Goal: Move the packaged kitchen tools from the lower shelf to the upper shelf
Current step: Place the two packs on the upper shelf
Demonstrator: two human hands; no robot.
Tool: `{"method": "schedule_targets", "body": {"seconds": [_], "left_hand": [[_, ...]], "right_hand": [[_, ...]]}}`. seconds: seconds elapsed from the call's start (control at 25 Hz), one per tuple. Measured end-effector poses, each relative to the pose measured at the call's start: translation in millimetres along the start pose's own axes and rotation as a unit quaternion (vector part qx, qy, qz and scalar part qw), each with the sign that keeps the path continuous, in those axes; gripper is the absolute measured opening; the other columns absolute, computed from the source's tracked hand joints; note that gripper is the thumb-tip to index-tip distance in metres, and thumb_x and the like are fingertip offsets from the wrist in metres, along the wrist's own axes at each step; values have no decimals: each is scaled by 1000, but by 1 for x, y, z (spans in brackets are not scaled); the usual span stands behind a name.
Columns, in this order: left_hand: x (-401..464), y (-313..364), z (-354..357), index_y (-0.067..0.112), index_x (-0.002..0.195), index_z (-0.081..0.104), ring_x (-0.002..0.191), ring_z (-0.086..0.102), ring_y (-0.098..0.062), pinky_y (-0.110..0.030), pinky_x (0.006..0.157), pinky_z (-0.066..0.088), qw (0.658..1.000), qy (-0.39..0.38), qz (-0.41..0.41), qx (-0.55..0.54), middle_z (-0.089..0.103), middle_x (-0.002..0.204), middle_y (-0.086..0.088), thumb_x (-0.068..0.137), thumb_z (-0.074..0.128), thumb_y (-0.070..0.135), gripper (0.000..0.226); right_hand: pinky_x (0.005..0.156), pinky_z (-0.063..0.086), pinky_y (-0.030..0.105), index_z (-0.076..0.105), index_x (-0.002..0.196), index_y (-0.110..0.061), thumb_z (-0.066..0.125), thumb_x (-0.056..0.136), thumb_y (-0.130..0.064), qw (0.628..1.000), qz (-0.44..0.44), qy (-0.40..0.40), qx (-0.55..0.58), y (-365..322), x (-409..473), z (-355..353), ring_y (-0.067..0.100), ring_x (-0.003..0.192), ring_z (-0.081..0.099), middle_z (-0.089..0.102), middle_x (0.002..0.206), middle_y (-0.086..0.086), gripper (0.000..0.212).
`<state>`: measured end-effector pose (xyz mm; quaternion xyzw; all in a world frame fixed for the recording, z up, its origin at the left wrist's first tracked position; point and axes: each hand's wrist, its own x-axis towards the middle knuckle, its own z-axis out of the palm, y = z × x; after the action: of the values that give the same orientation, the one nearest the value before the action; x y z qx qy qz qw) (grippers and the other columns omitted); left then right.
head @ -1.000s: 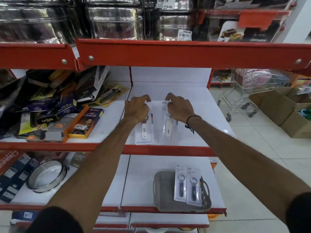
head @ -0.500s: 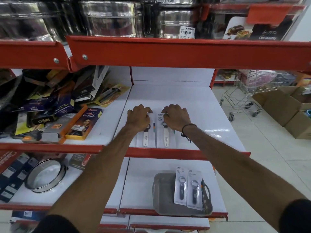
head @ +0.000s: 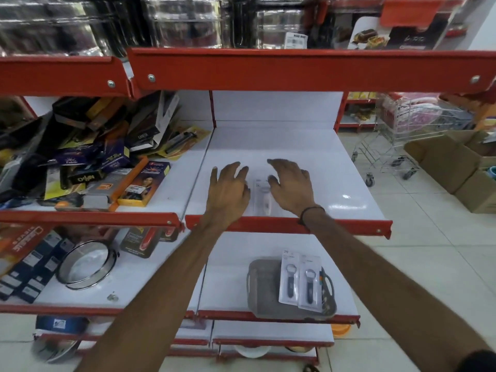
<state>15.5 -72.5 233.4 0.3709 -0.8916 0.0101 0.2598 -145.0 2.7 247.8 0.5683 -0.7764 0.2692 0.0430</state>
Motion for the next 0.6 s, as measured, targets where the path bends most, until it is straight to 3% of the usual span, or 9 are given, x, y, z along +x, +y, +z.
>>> {"method": "schedule_targets", "body": {"seconds": [0.12, 0.2, 0.28, 0.4, 0.48, 0.6], "left_hand": [[-49, 44, -12, 9, 125, 59, 119, 54, -29, -44, 97, 46, 990, 118, 31, -65, 59, 132, -14, 91, 51, 9, 35], [-86, 68, 2, 6, 114, 64, 105, 58, -29, -41, 86, 48, 983, 136, 74, -95, 65, 118, -14, 90, 51, 7, 27], [-117, 81, 32, 5, 106, 67, 94, 61, -28, -39, 79, 51, 984, 75, 117, -115, 68, 107, -13, 90, 52, 8, 22], [-145, 84, 90, 10, 114, 68, 95, 68, -29, -40, 84, 56, 985, -68, 119, -101, 72, 111, -11, 93, 58, 17, 24], [-152, 80, 127, 14, 131, 60, 118, 63, -36, -50, 101, 50, 979, -170, 86, -69, 65, 134, -12, 94, 58, 30, 40], [-147, 71, 167, 21, 153, 32, 149, 29, -37, -63, 119, 27, 946, -311, 77, 41, 29, 163, -7, 95, 42, 53, 67]], "right_hand": [[81, 41, 36, 68, 107, -17, 53, 89, -19, 969, -67, 233, 49, -9, -61, -14, 20, 98, 59, 70, 107, 0, 24], [71, 37, 35, 70, 88, -13, 55, 85, -13, 951, -93, 288, 71, 0, -100, -15, 21, 81, 55, 70, 88, 1, 15], [69, 37, 36, 69, 80, -12, 56, 85, -11, 952, -90, 283, 71, 19, -137, -1, 23, 76, 54, 68, 80, 1, 13], [80, 47, 39, 71, 95, -16, 51, 90, -26, 986, -18, 165, 19, 61, -179, 37, 23, 88, 63, 73, 93, 1, 23], [104, 44, 45, 61, 126, -19, 43, 94, -42, 996, 76, 3, -42, 94, -192, 64, 27, 118, 61, 68, 127, 3, 44], [122, 10, 55, 21, 155, -19, 33, 99, -50, 960, 141, -217, -106, 135, -195, 89, 27, 153, 18, 23, 164, 4, 65]]}}
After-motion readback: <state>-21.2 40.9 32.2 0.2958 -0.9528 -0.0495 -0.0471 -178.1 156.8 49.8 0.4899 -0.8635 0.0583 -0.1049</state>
